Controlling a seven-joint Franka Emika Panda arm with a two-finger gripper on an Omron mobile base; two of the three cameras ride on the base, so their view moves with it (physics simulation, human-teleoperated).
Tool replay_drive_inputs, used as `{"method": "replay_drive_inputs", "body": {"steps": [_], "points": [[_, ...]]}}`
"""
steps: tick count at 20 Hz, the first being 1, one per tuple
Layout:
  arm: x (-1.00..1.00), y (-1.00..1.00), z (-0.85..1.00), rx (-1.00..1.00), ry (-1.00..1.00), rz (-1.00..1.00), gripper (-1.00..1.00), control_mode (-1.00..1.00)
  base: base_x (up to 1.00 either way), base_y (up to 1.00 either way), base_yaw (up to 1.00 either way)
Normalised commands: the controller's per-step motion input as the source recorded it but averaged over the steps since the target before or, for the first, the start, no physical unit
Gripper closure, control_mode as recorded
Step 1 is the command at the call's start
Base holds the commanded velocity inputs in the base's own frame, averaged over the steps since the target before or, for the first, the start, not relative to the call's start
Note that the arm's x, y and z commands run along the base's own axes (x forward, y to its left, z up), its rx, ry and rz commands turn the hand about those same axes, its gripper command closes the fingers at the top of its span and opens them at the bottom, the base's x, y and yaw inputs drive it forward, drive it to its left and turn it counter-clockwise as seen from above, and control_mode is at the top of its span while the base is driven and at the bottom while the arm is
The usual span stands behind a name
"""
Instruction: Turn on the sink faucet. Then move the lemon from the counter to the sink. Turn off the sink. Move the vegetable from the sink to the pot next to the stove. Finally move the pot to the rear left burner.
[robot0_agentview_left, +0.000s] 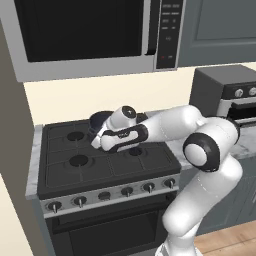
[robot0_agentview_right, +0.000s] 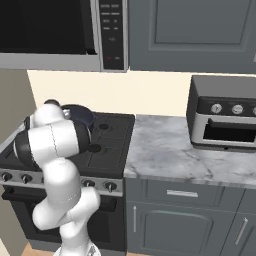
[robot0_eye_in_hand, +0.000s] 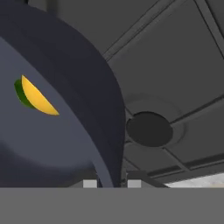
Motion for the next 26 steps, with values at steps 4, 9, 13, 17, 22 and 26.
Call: {"method": "replay_drive_inputs", "body": {"steps": [4,9,13,17,22,26], "points": [[0.3,0.46,-0.03,-0.04,-0.07,0.29,1.0,-1.0,0.0,0.0,0.0],[0.08,0.06,-0.08,-0.06,0.0,0.03,1.0,-1.0,0.0,0.0,0.0],[0.23,0.16,-0.13,-0.03,-0.05,0.1,1.0,-1.0,0.0,0.0,0.0],[0.28,0.12,-0.18,-0.02,-0.07,0.19,1.0,-1.0,0.0,0.0,0.0],[0.38,0.04,-0.17,-0.05,-0.05,0.18,1.0,-1.0,0.0,0.0,0.0],[0.46,0.08,-0.12,-0.04,-0.05,0.18,1.0,-1.0,0.0,0.0,0.0]]}}
